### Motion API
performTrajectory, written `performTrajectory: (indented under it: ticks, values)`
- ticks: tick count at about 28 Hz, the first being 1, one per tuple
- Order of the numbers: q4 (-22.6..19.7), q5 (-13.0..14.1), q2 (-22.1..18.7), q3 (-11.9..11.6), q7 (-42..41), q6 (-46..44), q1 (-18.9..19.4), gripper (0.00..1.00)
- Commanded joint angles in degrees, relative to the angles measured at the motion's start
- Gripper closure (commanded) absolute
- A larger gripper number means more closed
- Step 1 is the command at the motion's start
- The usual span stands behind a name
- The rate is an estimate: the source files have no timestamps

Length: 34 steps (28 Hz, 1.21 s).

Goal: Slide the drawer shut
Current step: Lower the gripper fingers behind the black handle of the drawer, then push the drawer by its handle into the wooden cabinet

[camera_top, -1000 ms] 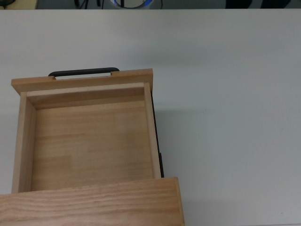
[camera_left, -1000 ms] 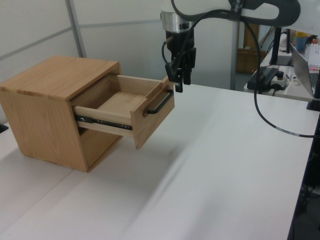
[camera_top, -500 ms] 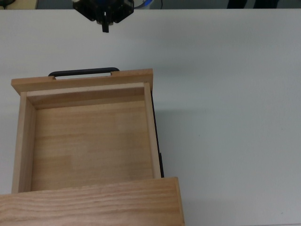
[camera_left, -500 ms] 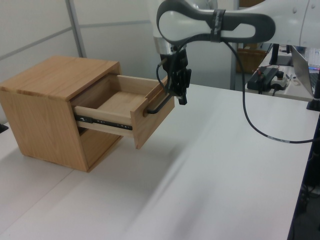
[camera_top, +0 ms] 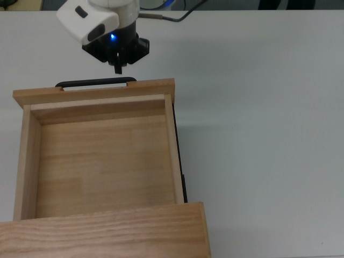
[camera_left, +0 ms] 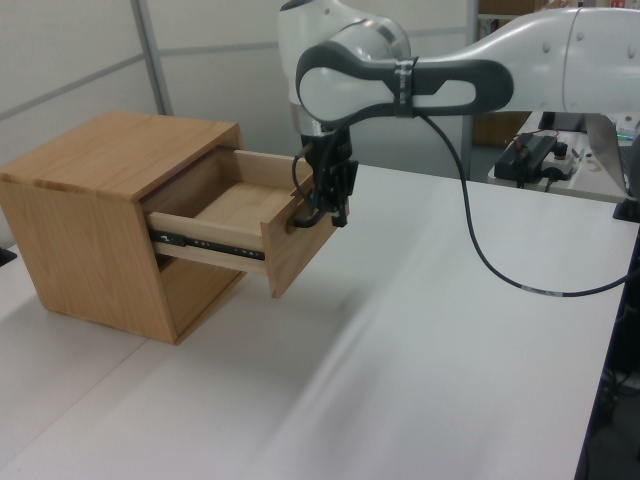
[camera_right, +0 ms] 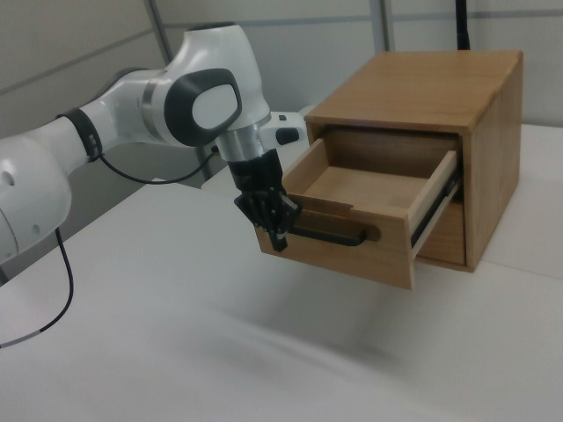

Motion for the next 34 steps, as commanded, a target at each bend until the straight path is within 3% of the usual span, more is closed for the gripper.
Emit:
performTrajectory:
  ticks: [1,12,29,34]
  values:
    - [-0.5,-0.3,0.6,-0.3,-0.6,6.5,0.1,1.00]
    - [-0.5,1.6,3.9,-0.3,-0.5,22.5,-0.4,1.00]
    - [-1.6,2.0,14.8,-0.2,-0.8,65.5,-0.4,1.00]
    - [-1.6,2.0,16.1,0.0,-0.8,69.8,-0.4,1.00]
